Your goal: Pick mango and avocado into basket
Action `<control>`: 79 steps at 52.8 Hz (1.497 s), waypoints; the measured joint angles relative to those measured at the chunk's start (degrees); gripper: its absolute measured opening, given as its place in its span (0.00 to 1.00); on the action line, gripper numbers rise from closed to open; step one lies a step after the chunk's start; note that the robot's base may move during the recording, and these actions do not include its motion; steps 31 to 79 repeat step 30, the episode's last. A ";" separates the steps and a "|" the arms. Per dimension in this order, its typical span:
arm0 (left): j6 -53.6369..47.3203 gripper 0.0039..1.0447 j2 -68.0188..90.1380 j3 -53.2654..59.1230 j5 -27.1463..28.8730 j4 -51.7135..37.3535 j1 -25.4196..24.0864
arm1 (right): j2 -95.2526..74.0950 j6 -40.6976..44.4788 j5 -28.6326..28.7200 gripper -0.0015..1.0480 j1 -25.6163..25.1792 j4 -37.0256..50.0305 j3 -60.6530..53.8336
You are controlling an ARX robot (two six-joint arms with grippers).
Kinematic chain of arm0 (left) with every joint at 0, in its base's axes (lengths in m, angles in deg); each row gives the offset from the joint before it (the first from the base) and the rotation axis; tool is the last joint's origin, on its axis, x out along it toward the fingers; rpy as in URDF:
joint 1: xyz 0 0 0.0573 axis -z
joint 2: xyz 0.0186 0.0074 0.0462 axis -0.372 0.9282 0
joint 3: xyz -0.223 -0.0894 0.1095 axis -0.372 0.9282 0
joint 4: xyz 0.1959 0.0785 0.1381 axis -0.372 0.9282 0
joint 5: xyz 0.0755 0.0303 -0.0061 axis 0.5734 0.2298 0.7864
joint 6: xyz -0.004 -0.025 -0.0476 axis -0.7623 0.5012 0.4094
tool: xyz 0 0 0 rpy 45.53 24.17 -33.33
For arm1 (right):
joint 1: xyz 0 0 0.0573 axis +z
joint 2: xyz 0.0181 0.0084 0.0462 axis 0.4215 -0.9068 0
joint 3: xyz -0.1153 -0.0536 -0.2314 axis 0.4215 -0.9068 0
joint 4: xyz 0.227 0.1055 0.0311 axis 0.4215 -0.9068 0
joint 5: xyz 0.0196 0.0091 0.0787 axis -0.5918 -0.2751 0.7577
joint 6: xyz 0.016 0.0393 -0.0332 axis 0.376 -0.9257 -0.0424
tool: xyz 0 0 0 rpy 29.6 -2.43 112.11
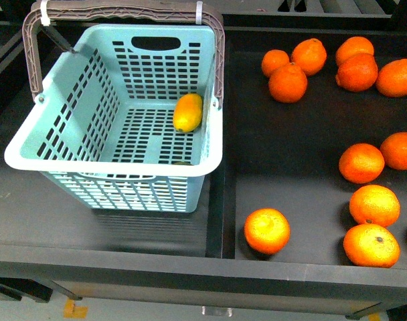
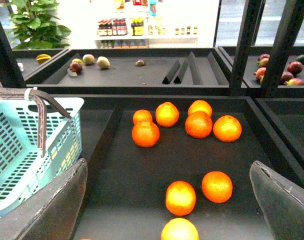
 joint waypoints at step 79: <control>0.02 0.86 0.00 0.00 0.00 0.00 0.00 | 0.00 0.00 0.02 0.92 0.00 0.00 0.00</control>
